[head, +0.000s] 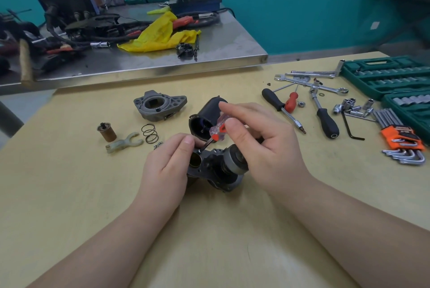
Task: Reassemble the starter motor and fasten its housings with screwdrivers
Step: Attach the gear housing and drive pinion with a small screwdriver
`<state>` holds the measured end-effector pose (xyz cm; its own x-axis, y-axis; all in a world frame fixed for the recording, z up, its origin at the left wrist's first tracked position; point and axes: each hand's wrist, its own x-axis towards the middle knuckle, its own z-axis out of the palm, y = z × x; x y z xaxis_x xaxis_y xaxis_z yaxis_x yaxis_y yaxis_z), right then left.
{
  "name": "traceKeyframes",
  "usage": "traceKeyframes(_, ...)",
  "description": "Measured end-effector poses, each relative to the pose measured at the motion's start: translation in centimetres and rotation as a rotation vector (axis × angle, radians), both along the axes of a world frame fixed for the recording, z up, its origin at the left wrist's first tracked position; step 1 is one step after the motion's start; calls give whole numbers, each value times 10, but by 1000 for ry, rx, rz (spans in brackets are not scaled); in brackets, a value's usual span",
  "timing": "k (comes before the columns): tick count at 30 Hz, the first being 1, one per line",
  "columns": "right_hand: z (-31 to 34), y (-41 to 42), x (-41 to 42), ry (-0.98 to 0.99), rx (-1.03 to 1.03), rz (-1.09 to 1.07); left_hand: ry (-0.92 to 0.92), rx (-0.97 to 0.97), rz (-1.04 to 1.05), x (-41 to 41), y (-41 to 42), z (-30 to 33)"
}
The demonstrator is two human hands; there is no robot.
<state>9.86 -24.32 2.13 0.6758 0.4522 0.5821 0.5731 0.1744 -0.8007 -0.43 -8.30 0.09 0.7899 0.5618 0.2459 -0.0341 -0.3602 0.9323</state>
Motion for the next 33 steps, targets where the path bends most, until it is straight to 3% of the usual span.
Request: traceKeyframes(33, 0, 0, -2, 74, 40, 33, 37, 6, 10, -3, -3, 8)
